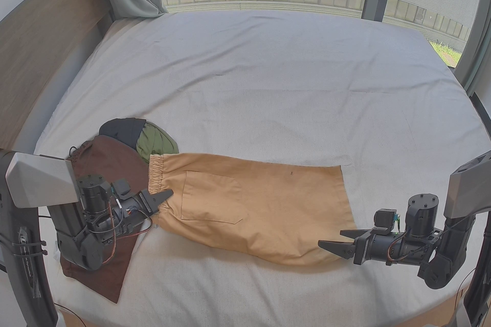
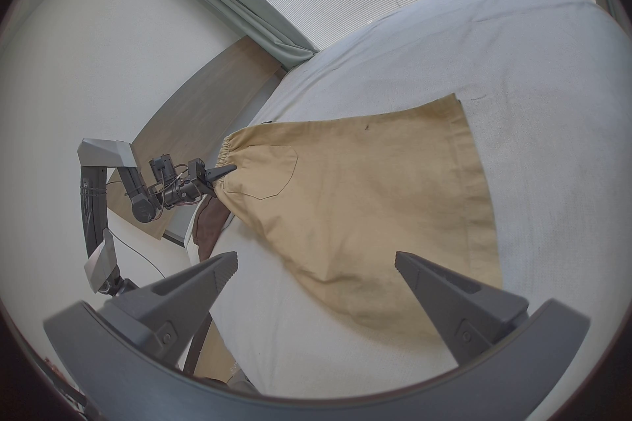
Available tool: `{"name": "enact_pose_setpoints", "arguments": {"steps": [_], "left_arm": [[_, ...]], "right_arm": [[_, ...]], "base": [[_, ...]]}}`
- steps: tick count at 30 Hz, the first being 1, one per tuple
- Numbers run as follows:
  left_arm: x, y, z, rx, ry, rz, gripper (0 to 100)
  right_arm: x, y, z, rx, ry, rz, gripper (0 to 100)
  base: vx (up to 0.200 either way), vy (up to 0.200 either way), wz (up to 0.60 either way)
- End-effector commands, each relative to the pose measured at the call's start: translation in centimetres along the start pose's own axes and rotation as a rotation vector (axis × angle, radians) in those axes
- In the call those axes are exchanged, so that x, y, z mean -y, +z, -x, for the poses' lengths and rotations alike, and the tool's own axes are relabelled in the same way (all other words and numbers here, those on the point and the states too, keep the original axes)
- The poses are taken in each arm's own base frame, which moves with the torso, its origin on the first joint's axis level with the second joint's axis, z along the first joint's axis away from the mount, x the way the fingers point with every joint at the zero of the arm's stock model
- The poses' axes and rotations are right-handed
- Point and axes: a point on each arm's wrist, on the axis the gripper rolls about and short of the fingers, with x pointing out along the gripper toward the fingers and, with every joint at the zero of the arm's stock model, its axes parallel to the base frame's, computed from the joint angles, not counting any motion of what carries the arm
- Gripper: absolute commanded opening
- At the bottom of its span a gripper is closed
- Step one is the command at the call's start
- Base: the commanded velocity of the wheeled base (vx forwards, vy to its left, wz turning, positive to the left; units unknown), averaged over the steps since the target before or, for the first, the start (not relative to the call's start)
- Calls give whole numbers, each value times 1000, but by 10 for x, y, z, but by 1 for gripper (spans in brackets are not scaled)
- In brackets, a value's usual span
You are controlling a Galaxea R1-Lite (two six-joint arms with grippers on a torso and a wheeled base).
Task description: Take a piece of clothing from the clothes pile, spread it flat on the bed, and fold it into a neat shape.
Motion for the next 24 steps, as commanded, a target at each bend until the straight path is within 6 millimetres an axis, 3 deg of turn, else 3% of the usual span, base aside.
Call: {"name": "enact_pose_setpoints", "arguments": {"steps": [1,6,17,24], "left_arm": [[0,8,14,15,6,-10,0],[-9,11,25,16,27,-30,0],[-4,20,47,26,8,-40,0],[6,18,43,14,-22,-52,0]], "right_arm": [[-1,0,0,-2,4,3,100],[-2,1,0,3,7,6,100],[-2,0,0,1,8,8,100],[-2,0,0,1,8,8,100]], "base": [[0,0,0],[0,0,0],[0,0,0],[0,0,0]]}}
